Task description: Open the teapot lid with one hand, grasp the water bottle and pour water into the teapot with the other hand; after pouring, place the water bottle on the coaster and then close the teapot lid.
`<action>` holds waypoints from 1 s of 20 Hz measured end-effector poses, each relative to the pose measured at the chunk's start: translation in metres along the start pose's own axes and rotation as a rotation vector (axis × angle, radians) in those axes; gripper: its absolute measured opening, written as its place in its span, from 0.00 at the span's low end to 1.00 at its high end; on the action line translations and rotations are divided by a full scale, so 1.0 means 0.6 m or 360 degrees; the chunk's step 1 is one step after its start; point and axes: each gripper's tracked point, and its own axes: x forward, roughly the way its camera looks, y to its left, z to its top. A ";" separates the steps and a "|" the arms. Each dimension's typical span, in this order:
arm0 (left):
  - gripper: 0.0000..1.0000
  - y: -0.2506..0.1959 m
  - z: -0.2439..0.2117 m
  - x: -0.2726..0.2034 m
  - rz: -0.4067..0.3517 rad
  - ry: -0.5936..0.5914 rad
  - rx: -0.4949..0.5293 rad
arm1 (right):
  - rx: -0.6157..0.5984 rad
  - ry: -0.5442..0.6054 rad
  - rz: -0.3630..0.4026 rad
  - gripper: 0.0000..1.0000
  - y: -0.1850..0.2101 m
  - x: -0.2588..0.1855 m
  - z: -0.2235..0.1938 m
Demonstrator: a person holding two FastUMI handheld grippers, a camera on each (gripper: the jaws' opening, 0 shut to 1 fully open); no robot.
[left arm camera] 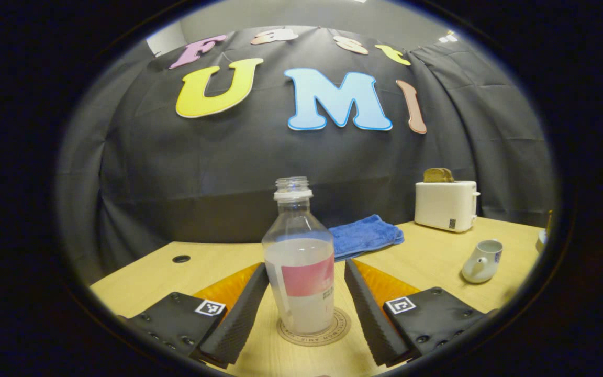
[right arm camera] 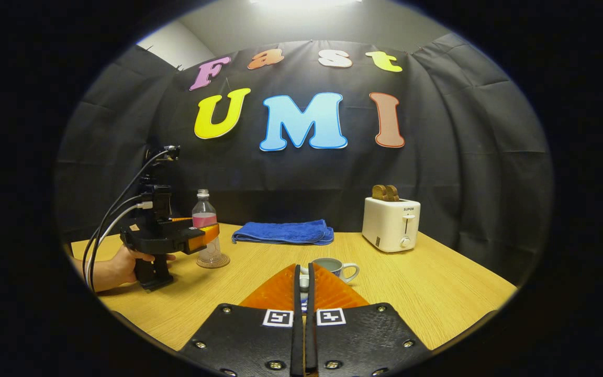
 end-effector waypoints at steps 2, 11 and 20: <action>1.00 0.009 0.000 -0.011 0.0025 -0.0005 0.0011 | 0.0007 -0.0002 -0.0004 0.02 0.000 -0.004 0.000; 1.00 -0.020 0.020 -0.121 -0.0015 -0.0026 -0.0004 | -0.0002 -0.0062 -0.0108 0.02 -0.046 0.068 0.024; 1.00 -0.070 0.063 -0.220 -0.0132 -0.0096 -0.0026 | -0.0062 0.0050 -0.0161 0.02 -0.054 0.201 -0.020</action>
